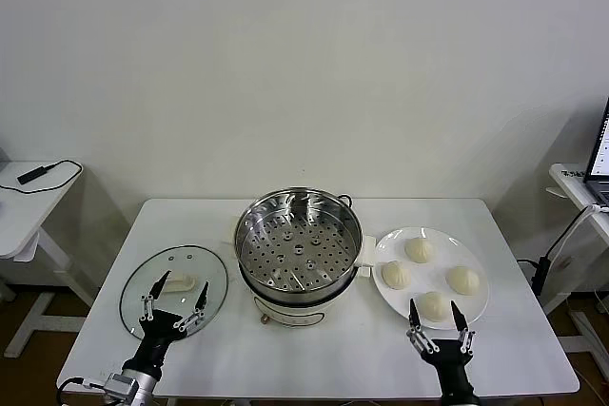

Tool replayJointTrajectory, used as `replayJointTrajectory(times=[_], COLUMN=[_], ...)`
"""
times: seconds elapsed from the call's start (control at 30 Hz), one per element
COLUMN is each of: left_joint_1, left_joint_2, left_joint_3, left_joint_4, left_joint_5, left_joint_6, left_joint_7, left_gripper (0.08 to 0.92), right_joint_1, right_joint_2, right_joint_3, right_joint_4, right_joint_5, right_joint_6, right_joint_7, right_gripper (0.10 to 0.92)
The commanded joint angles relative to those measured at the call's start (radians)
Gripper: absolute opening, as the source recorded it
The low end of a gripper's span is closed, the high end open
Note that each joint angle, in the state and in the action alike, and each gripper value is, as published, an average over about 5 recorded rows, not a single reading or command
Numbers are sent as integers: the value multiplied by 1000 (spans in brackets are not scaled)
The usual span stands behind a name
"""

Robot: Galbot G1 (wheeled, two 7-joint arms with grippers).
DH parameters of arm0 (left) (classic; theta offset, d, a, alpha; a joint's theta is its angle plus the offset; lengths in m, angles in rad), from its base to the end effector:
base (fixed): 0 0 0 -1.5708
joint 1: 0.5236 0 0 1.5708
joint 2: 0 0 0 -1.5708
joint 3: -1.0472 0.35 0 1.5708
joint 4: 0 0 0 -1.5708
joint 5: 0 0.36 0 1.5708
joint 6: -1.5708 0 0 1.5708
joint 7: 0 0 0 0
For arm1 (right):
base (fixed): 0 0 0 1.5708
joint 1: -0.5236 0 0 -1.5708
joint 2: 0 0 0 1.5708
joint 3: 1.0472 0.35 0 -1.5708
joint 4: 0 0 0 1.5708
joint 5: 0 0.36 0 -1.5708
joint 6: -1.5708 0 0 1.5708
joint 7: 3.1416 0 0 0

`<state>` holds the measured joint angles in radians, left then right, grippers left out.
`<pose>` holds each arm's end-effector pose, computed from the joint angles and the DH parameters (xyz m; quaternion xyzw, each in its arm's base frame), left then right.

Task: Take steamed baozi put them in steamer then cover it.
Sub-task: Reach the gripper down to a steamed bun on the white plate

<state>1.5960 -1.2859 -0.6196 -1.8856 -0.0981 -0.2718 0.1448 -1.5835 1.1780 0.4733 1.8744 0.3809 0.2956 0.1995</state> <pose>0.1761 0.0985 -0.3652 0.0962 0.9902 0.0995 0.0185 0.1771 -0.0768 -0.3735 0.0256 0.9991 0.0314 0.0079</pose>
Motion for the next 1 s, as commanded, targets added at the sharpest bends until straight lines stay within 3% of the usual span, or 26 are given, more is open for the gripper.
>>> replayJointTrajectory(times=[0.03,0.33,0.47,0.77,1.0], left_joint_1=[3,4,0,-4,-2], left_joint_2=[-1,-15,-19,-19,-26], left_joint_3=[5,16,19,10,5], left_joint_4=[-18,-22,-11,-13,-18], left_joint_5=[-3,-1,-1,-1,-1], left_joint_6=[3,-6,-10,-13,-13], left_joint_7=[-2,-5,-7,-7,-8], left_gripper=[823,823,823,823,823], right_joint_1=[315,784,953,1269,1567], right_joint_2=[-160,-334,-393,-603,-582], right_joint_3=[-26,-259,-380,-763,-1067], right_joint_4=[-87,-394,-529,-715,-890], right_joint_5=[131,336,397,367,89], right_joint_6=[-187,-258,-269,-449,-409], right_joint_7=[46,55,-36,-717,-1182], right_gripper=[823,823,823,823,823])
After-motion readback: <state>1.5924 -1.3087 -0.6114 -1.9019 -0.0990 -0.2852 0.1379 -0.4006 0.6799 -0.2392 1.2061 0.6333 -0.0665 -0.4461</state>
